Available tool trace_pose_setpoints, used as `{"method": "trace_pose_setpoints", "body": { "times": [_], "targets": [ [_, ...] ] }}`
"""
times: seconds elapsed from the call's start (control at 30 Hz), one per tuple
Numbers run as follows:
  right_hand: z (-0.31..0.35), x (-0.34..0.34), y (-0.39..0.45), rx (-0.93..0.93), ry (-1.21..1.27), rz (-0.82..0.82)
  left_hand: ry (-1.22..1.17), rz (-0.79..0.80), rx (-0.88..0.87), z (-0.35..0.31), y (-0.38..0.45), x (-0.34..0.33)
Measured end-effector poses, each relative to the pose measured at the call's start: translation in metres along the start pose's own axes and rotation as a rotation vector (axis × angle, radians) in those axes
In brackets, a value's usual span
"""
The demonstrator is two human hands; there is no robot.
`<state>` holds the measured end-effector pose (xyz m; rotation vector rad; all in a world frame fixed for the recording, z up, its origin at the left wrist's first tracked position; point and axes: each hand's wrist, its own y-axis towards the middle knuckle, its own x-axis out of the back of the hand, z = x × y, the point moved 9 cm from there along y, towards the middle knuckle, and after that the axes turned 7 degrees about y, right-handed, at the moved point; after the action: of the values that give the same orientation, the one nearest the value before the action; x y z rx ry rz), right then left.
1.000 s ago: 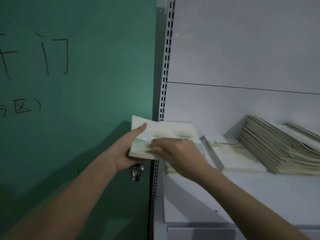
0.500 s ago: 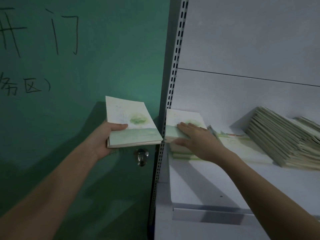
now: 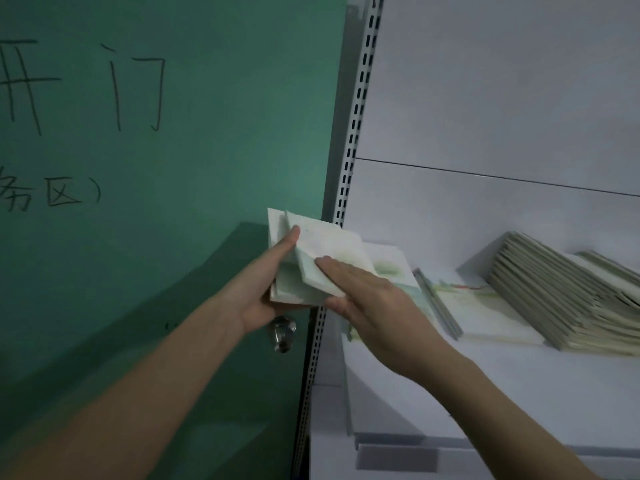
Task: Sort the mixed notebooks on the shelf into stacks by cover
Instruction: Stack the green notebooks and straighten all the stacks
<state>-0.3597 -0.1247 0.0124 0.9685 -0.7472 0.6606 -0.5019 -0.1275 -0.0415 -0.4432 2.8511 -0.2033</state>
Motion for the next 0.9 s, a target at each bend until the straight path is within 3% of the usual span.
{"method": "trace_pose_setpoints", "body": {
  "times": [0.1,0.23,0.37,0.43,0.5,0.57,0.77,0.9],
  "targets": [
    [-0.006,-0.008,-0.002,0.049,-0.065,0.06,0.027,0.043,0.034,-0.003,-0.001,-0.022],
    [-0.028,0.015,-0.023,-0.057,0.215,0.072,0.1,0.0,0.015,-0.006,0.0,-0.044],
    [-0.072,0.076,-0.069,-0.259,0.325,-0.4,0.027,0.014,0.0,-0.004,0.003,-0.085],
    [-0.112,0.088,-0.095,-0.512,0.66,-0.505,-0.01,0.036,-0.004,-0.001,0.006,-0.113],
    [-0.141,0.082,-0.116,-0.696,1.151,-0.483,0.005,0.039,0.002,0.007,0.009,-0.143],
    [-0.157,0.086,-0.136,-0.798,1.344,-0.48,0.052,0.033,0.003,0.016,0.011,-0.174],
    [-0.212,0.116,-0.188,-0.871,1.185,-0.552,-0.071,0.043,0.058,0.061,0.023,-0.247],
    [-0.24,0.131,-0.201,-0.849,1.012,-0.545,0.015,0.105,-0.013,0.093,0.029,-0.274]
  ]
}}
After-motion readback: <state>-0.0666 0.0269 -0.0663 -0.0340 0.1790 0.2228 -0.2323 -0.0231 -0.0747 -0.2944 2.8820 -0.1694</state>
